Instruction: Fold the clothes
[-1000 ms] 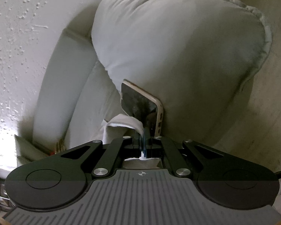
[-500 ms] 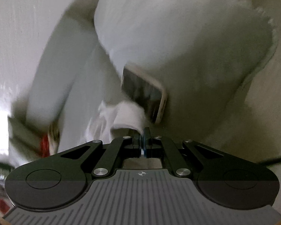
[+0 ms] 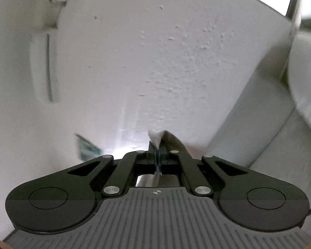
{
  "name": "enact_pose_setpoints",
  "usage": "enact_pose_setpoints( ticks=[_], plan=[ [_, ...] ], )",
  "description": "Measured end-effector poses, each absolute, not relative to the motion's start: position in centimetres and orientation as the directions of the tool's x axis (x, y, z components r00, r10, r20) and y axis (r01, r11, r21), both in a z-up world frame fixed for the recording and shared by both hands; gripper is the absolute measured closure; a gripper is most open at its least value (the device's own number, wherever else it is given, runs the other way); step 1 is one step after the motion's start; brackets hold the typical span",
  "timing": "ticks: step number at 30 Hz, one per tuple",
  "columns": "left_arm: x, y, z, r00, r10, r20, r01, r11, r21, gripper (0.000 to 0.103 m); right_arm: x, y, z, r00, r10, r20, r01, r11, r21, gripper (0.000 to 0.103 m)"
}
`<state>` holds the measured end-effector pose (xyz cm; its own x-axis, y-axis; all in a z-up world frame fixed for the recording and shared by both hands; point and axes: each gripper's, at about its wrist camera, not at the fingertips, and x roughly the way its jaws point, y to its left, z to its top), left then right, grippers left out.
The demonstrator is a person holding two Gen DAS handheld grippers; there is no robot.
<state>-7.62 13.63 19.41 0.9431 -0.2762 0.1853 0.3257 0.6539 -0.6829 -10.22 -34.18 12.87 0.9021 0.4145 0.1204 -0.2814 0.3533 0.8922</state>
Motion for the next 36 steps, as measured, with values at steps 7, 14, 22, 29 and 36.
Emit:
enact_pose_setpoints(
  ticks=[7, 14, 22, 29, 36],
  plan=[
    [-13.2, 13.3, 24.3, 0.891, -0.200, 0.408, 0.409, 0.744, -0.528, 0.103, -14.3, -32.7, 19.3, 0.902, 0.310, 0.302, -0.419, 0.453, 0.787, 0.102],
    [-14.9, 13.9, 23.3, 0.891, -0.139, 0.433, 0.384, 0.741, -0.551, 0.103, -17.3, -32.1, 22.1, 0.925, 0.285, 0.251, -0.375, 0.578, 0.725, 0.102],
    [-14.6, 12.8, 23.2, 0.922, -0.286, 0.262, 0.386, 0.750, -0.538, 0.103, -17.3, -32.6, 23.0, 0.924, 0.339, 0.177, -0.362, 0.628, 0.689, 0.098],
    [-11.7, 10.1, 17.0, 0.980, -0.200, -0.014, 0.174, 0.881, -0.439, 0.103, -9.3, -27.1, 7.1, 0.747, 0.628, -0.217, -0.209, 0.531, 0.821, 0.091],
    [-16.5, 16.5, 11.4, 0.994, 0.074, -0.086, -0.107, 0.866, -0.489, 0.103, -5.5, -21.3, -8.9, 0.462, 0.775, -0.432, 0.038, 0.469, 0.882, 0.091]
  ],
)
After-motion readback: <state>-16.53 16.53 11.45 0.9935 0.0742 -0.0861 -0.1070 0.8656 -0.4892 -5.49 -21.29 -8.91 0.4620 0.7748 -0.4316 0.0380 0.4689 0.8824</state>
